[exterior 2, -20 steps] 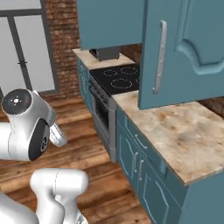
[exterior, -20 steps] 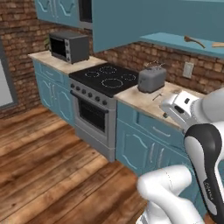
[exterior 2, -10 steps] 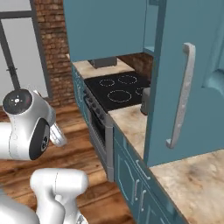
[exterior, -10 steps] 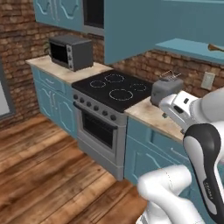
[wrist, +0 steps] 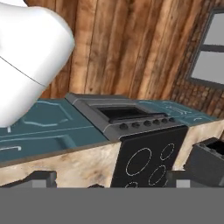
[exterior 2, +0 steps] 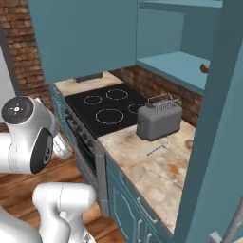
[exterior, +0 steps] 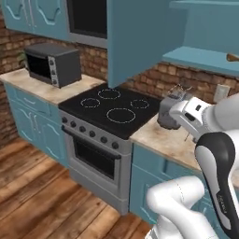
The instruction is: Organize the utensils by type. Pick up the wooden spoons from the counter and place them in the open cabinet. Then pick up the metallic utensils from the counter and place them in the open drawer.
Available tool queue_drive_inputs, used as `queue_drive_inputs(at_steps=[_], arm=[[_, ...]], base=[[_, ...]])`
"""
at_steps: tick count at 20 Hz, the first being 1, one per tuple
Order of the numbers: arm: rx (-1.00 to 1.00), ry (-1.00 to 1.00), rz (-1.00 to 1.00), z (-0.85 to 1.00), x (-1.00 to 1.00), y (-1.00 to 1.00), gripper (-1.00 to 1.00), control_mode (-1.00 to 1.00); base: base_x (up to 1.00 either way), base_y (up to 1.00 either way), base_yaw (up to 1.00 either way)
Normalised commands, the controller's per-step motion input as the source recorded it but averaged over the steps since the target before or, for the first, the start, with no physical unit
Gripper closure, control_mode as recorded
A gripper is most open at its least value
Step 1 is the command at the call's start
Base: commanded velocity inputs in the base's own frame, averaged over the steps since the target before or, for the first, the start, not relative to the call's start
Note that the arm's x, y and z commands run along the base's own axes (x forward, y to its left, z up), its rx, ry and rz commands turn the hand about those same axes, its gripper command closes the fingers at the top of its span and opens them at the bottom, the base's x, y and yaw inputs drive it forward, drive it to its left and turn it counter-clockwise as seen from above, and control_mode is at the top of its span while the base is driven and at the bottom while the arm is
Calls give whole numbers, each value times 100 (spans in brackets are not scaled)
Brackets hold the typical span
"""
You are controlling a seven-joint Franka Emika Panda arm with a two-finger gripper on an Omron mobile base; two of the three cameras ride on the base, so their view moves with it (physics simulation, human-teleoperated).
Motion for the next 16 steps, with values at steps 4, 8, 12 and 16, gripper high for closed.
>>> queue_drive_inputs(at_steps=[4,8,12,16], arm=[[0,0,0,0,0,0,-100,100],[0,0,0,0,0,0,-100,100],[0,0,0,0,0,0,-100,100],[0,0,0,0,0,0,-100,100]], base=[[86,0,-33],[49,0,-38],[0,0,-59],[-3,1,-66]])
